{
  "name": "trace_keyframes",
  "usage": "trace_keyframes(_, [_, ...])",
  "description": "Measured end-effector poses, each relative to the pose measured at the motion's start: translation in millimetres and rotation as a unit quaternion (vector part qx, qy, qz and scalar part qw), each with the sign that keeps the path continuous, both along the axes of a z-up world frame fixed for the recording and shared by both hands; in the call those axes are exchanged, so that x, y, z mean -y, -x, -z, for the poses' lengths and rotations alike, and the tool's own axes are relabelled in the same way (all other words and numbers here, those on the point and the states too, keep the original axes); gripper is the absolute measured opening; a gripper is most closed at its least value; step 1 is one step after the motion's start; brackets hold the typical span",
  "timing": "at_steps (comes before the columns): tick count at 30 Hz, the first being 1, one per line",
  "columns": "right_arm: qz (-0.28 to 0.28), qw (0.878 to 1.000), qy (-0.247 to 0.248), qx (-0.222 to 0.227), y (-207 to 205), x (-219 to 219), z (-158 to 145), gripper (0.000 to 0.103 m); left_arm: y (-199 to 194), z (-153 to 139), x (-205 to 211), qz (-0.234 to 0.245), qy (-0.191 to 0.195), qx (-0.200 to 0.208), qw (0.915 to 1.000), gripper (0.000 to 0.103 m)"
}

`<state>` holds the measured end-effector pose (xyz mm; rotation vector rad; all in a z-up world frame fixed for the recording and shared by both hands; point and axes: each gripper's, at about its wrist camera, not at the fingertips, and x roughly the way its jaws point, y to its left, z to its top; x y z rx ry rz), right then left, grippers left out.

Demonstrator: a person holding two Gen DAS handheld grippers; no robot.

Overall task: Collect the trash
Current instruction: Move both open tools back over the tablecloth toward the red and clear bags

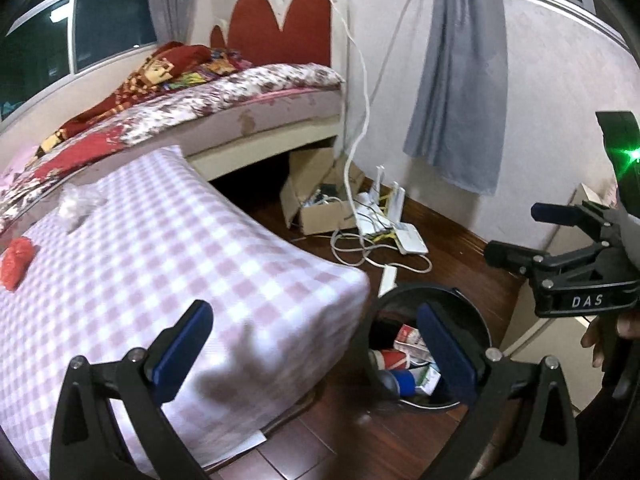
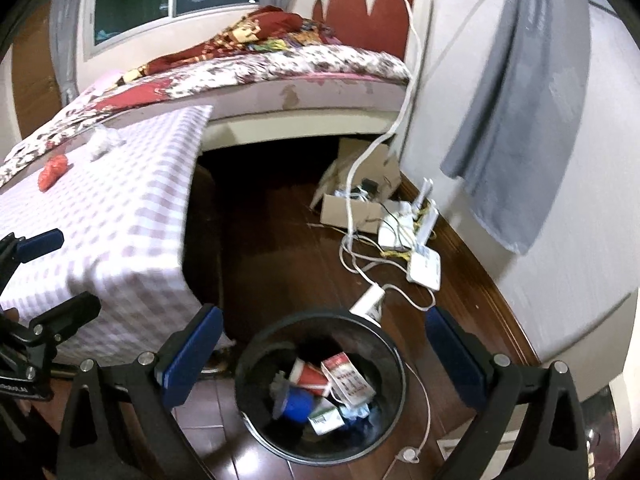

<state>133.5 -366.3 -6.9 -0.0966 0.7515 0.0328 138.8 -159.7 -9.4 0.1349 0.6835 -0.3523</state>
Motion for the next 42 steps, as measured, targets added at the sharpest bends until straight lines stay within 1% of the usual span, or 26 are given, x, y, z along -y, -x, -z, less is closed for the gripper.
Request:
trace_keyframes(8, [-0.041,0.999,0.007,0.019,-13.9,-51.4,-14.8,0.102,1.1,-10.3,-42.9,-0.043,0.005,0.019,0.9989,0.102])
trace_keyframes(17, [-0.09,0.996,0.016,0.021,-28.2,-108.7,-18.3,0.102,-1.9,-9.9,-106.6,-0.102,0.013,0.021,0.9945,0.102])
trace_keyframes(22, [-0.119,0.992,0.014,0.028,-35.9,-147.3,-23.4,0.102,-1.7,-7.8,-136.3,-0.126,0.013,0.02,0.9918,0.102])
trace_keyframes(29, [-0.158,0.987,0.01,0.034,-46.5,-199.4,-25.3,0.102,-1.9,-6.0,-180.5,-0.163,0.014,0.022,0.9863,0.102])
trace_keyframes(35, [-0.191,0.981,0.014,0.031,-56.8,-242.7,-20.7,0.102,-4.5,-3.2,-224.3,-0.204,0.018,0.021,0.9787,0.102])
trace_keyframes(42, [-0.225,0.974,0.015,0.022,-70.1,-290.5,-14.5,0.102,-12.9,-1.1,-268.9,-0.238,0.016,0.019,0.971,0.102])
